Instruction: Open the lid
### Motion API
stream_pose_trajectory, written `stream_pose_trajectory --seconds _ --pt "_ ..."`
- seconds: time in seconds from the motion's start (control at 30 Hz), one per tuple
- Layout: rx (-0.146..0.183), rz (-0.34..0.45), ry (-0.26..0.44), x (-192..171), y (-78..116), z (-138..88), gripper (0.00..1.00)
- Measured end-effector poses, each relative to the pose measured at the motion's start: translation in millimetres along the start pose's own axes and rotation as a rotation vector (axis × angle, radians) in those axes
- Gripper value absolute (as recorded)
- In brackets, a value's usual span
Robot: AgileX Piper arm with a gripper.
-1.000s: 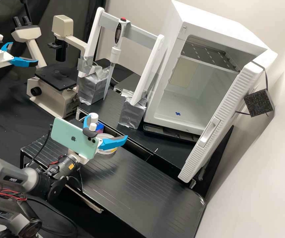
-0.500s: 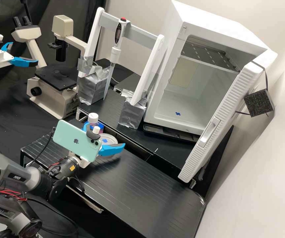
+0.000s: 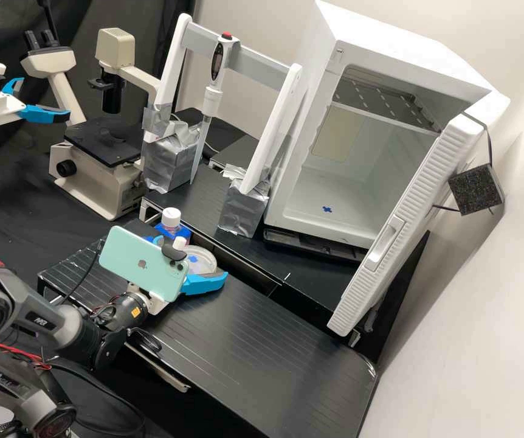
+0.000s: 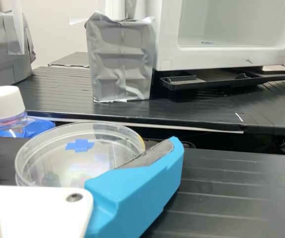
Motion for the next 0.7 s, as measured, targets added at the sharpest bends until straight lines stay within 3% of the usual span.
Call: stream_pose_trajectory --seconds 0.4,0.7 --pt "-0.016 -0.001 0.003 -0.2 1.4 2.3 0.0" --pt "0.015 0.016 0.022 -2.8 4.5 -1.0 0.0"
